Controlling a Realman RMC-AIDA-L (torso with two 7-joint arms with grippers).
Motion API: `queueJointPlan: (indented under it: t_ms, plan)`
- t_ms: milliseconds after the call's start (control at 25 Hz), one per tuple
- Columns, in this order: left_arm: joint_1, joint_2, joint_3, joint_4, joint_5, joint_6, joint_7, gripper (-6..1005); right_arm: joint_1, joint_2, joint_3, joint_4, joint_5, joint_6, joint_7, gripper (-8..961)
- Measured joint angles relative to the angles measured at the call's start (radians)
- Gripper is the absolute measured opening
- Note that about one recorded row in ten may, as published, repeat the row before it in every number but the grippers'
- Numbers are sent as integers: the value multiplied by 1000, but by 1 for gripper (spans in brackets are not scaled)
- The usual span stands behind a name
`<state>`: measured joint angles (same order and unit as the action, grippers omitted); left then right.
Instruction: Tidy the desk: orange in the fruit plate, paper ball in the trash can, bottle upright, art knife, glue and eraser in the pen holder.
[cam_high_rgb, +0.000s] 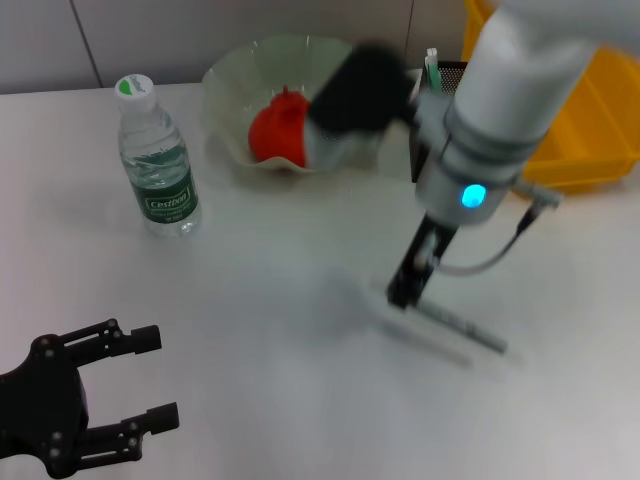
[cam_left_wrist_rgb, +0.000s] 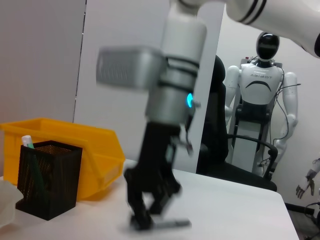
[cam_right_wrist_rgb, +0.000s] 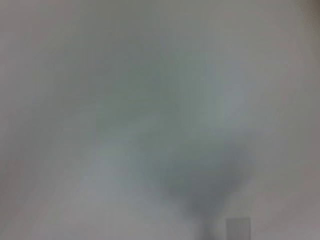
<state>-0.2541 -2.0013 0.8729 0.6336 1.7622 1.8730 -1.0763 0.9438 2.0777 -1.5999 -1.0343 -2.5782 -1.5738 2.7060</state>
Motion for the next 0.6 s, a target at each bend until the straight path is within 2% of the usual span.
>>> queueJointPlan:
  t_ms: [120, 160, 360, 480, 520, 600]
  plan:
    - [-1, 0, 0, 0, 1, 0, -4, 769, -27, -4, 214, -151, -73, -58, -66, 148]
    - [-1, 0, 0, 0, 1, 0, -4, 769, -27, -4, 214, -151, -73, -58, -66, 148]
    - [-1, 1, 0, 0, 2, 0, -7, 768, -42, -21, 412, -288, -95, -55, -124, 147]
    - [-1, 1, 0, 0, 2, 0, -8, 768, -62, -23, 489, -326, -90, 7, -156, 146]
    - [-1, 1, 0, 0, 2, 0, -9, 768, -88, -22, 520, -338, -72, 73, -191, 146]
    - [-1, 1, 0, 0, 2, 0, -9, 769, -104, -19, 526, -345, -59, 102, -209, 145]
